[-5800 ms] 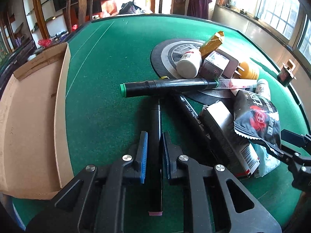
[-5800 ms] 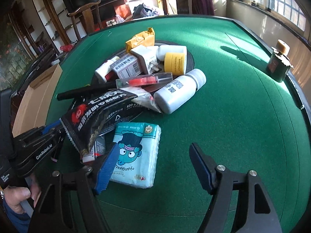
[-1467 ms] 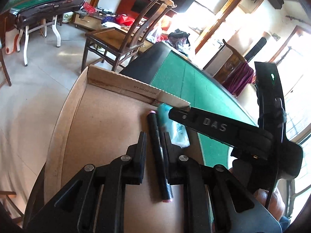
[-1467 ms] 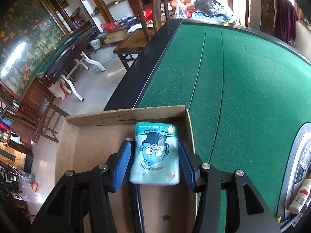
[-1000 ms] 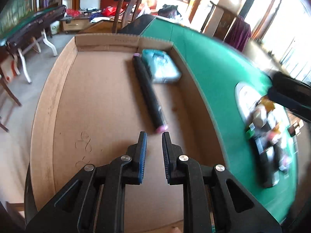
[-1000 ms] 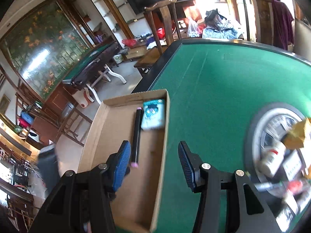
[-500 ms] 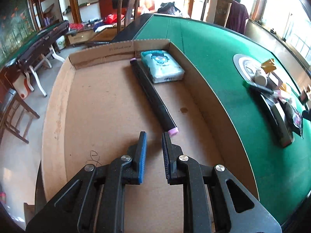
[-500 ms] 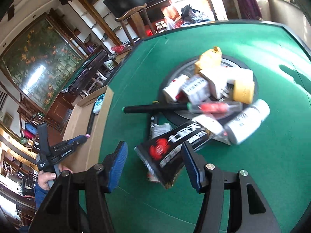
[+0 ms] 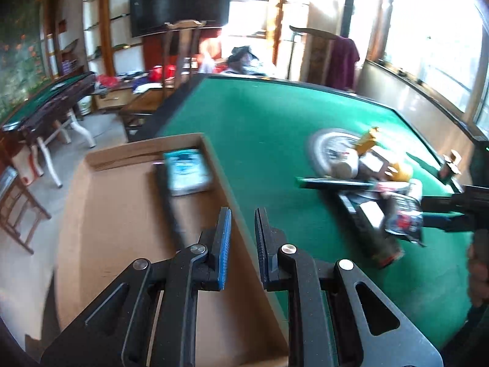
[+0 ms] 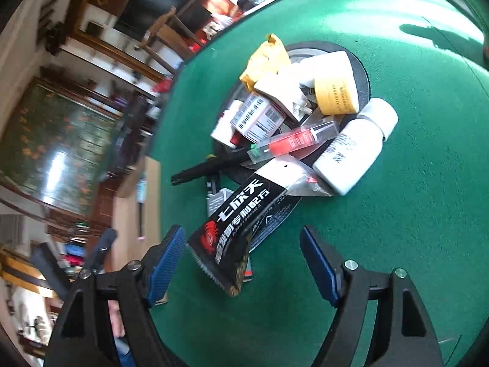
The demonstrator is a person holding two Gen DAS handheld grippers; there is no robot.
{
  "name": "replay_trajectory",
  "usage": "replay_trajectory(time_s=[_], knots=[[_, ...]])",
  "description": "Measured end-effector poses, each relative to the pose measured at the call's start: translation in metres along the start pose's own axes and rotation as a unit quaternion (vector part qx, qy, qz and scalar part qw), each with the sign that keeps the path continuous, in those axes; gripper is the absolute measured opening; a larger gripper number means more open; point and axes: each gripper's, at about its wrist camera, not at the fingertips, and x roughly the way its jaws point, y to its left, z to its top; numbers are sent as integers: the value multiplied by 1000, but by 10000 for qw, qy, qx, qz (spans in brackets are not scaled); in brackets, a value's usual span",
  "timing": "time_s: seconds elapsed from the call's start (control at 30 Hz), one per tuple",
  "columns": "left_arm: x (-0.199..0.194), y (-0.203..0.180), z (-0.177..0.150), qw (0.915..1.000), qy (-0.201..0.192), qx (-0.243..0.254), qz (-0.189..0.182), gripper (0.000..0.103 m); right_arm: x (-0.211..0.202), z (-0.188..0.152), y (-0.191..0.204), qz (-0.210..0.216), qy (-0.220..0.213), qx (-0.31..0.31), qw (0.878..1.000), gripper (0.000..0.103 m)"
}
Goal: Organize objects
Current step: 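Move both open tools back to the pile of items, then grasp the white-grey medicine box with left tool while right tool grasps the black snack packet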
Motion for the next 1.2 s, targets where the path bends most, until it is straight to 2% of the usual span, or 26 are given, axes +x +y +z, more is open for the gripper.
replay_trajectory(time_s=[0.03,0.07,0.2,0.3,0.33,0.37,0.5,0.57,0.67,0.83,0.93,1.07,1.2], knots=[[1,-8,-1,9999,-2,39,-109,14,5,1,8,-161,-55,-94,9998,77],[1,-15,-3,9998,5,66,-179,14,14,2,19,-514,-21,-216,9984,77],[1,-34,-8,9989,127,258,-379,14,38,2,25,-1034,-46,-213,9944,77],[3,-44,-13,9979,242,362,-487,14,40,-2,20,-959,-43,-459,9943,56],[4,-46,-14,9975,301,353,-527,14,35,-3,17,-964,-91,-543,9938,43],[5,-48,-15,9972,359,343,-566,14,30,-3,15,-1097,-73,-695,9915,35],[11,-59,-14,9940,589,307,-870,14,11,-13,-10,-1343,-159,-1122,9844,32],[19,-70,-11,9894,829,233,-1171,14,3,-19,-23,-1420,-222,-1253,9816,31],[33,-91,-3,9803,1200,92,-1567,14,-8,-23,-37,-1283,-346,-1301,9826,31],[64,-116,8,9651,1720,-378,-1936,14,-10,-24,-38,-1200,-399,-1301,9834,32],[80,-127,13,9623,1946,-574,-1812,14,-8,-24,-36,-1136,-398,-1221,9852,32],[83,-137,19,9749,1825,-382,-1214,14,-6,-24,-35,-1129,-406,-1204,9854,32],[82,-141,17,9780,1851,-183,-947,14,-7,-23,-36,-1116,-409,-1194,9857,33]])
